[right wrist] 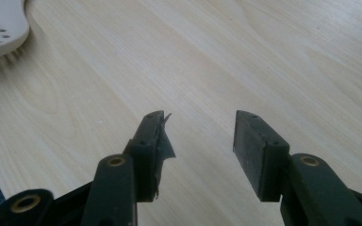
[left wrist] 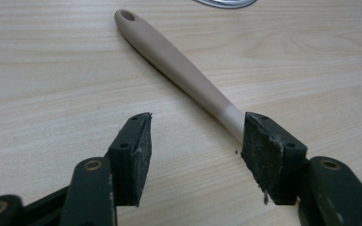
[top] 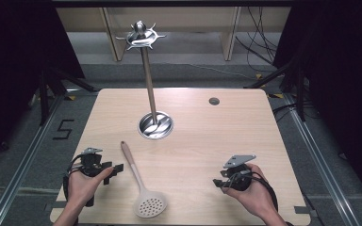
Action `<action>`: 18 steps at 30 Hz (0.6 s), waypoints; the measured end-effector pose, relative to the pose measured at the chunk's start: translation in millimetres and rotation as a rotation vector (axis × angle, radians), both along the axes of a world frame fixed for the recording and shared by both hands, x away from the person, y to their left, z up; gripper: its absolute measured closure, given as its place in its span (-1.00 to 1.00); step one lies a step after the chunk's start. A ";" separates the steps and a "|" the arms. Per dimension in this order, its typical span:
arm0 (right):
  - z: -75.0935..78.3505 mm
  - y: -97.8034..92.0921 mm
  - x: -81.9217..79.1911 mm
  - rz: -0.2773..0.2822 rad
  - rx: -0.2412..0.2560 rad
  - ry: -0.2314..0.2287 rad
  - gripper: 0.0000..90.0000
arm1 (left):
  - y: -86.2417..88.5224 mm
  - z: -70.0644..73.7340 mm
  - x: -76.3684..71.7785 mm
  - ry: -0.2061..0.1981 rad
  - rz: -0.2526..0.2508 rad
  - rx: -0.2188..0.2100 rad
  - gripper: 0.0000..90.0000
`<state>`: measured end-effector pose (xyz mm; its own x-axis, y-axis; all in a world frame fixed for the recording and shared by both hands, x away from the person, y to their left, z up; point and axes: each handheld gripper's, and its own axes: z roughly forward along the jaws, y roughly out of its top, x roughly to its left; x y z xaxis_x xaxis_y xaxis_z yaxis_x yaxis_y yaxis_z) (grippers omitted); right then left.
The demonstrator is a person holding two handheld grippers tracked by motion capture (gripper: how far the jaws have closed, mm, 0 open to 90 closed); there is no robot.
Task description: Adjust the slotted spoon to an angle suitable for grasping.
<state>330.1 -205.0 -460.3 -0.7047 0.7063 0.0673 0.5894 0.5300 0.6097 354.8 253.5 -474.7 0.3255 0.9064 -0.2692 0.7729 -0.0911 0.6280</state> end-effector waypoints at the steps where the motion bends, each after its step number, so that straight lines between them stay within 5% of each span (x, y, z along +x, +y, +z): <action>1: -0.2 -0.4 0.1 -0.002 0.002 -0.004 0.20 | -1.7 1.4 1.1 -0.001 -0.003 0.000 -0.10; 10: 0.6 -2.0 0.6 -0.037 0.024 0.005 0.19 | -15.2 7.2 10.0 0.019 -0.013 0.012 -0.21; 18: -1.0 -7.7 1.8 -0.049 0.041 -0.009 0.20 | -22.2 7.9 18.6 0.063 0.032 0.001 -0.21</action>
